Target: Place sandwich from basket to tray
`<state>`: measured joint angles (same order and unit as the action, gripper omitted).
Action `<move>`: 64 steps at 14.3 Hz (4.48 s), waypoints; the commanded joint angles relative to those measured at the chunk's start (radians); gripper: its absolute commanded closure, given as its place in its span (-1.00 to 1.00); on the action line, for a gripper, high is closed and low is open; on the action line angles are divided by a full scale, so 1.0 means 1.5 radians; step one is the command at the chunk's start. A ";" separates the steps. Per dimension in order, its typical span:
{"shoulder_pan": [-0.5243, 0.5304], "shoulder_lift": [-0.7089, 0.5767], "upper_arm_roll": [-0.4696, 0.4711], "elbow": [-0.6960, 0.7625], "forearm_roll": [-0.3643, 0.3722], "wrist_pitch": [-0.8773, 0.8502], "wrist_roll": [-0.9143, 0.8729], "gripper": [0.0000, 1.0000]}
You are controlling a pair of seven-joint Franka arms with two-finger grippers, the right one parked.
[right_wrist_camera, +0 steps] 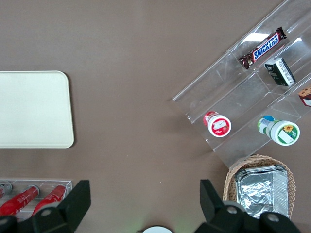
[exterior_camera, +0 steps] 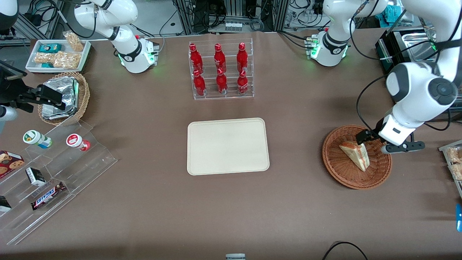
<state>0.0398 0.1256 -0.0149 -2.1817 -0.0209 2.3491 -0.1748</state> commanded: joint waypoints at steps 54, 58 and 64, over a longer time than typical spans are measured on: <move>-0.495 0.261 -0.003 0.491 0.032 -0.282 -0.518 -1.00; -0.428 0.197 0.001 0.401 0.033 -0.293 -0.444 -1.00; -0.270 0.037 0.001 0.293 0.033 -0.413 -0.161 -1.00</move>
<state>-0.4359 0.2922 -0.0006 -1.6713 0.0195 1.8104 -0.5382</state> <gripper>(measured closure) 0.000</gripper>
